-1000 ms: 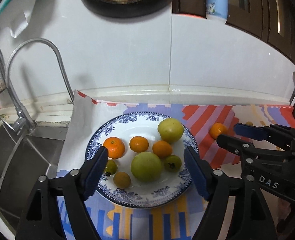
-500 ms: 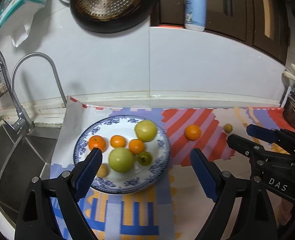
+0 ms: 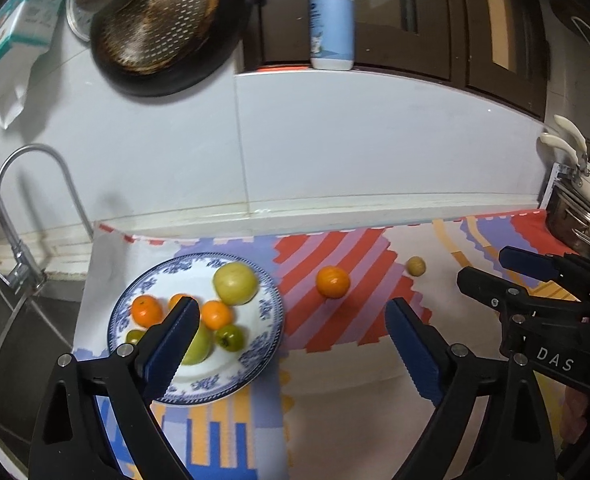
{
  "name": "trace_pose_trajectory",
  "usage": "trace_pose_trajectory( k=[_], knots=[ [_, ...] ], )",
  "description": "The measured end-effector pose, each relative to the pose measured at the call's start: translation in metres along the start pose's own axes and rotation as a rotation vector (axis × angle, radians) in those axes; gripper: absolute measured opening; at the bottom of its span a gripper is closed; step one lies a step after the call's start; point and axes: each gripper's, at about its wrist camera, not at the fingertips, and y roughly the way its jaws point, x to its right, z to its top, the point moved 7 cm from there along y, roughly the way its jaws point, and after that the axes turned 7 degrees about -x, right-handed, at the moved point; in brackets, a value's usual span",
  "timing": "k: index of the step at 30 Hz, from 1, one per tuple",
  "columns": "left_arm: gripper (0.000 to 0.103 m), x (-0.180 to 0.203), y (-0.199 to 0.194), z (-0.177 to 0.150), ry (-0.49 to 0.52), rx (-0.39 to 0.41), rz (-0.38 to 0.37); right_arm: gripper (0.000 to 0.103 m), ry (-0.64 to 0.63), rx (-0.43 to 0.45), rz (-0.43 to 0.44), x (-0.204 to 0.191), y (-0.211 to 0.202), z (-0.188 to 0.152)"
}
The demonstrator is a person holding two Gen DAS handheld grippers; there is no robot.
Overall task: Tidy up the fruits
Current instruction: 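Withdraw both tools from the plate toward the last two fruits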
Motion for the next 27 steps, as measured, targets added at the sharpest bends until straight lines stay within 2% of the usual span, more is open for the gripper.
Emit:
trace_pose_trajectory(
  k=[8, 15, 27],
  knots=[
    [0.095, 0.021, 0.028, 0.014, 0.071, -0.005, -0.024, 0.060, 0.016, -0.013, -0.030, 0.027, 0.018, 0.006],
    [0.095, 0.035, 0.069, 0.018, 0.117, -0.067, -0.055, 0.060, 0.036, -0.049, -0.035, 0.044, 0.048, 0.008],
    [0.094, 0.043, 0.130, 0.016, 0.154, -0.153, -0.051, 0.059, 0.064, -0.132, -0.038, 0.066, 0.109, 0.006]
  ],
)
